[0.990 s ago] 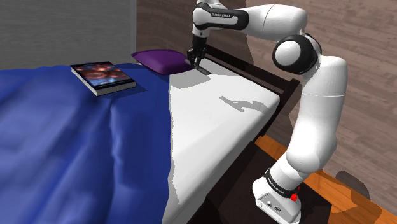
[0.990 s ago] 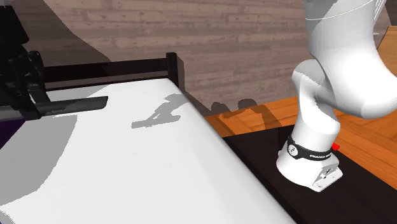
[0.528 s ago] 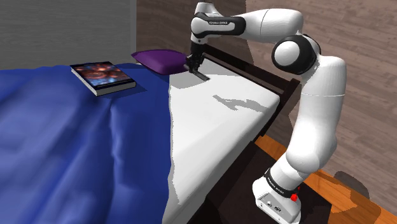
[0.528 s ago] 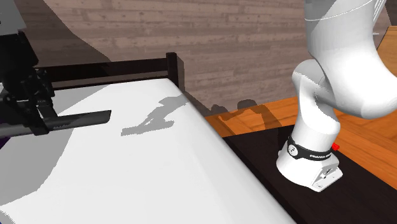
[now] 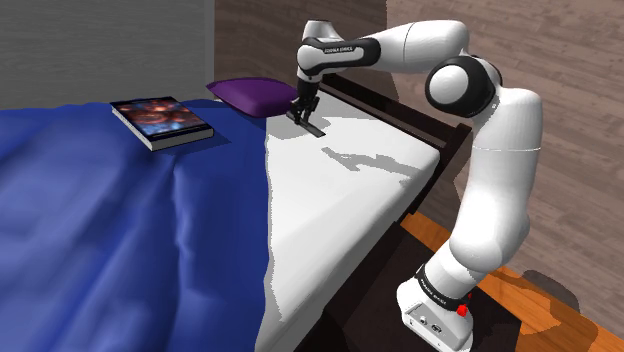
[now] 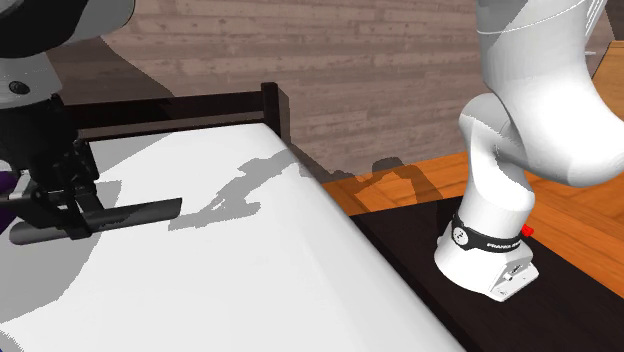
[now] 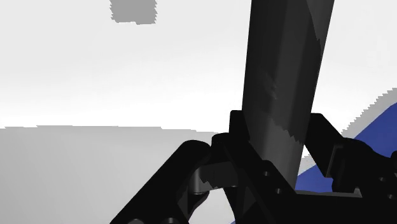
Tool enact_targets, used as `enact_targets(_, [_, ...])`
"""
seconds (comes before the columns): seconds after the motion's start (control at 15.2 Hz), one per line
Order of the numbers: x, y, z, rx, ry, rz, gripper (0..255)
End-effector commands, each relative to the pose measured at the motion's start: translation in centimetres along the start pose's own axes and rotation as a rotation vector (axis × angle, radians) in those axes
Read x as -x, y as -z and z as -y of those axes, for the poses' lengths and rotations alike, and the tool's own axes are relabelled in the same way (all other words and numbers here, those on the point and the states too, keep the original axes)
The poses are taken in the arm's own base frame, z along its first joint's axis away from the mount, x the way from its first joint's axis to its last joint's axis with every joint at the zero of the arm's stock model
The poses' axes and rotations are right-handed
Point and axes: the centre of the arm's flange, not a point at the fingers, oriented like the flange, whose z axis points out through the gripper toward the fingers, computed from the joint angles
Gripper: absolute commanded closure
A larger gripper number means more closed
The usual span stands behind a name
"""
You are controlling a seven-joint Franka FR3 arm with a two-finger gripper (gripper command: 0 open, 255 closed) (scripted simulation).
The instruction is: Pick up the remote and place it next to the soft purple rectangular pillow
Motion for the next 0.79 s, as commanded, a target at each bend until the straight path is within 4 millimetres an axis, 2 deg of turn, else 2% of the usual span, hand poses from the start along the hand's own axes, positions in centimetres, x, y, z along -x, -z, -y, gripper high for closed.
enact_targets(0.0, [-0.1, -1.0, -0.1, 0.000, 0.000, -0.001, 255])
enact_targets(0.73, [0.0, -6.8, 0.4, 0.000, 0.000, -0.001, 255])
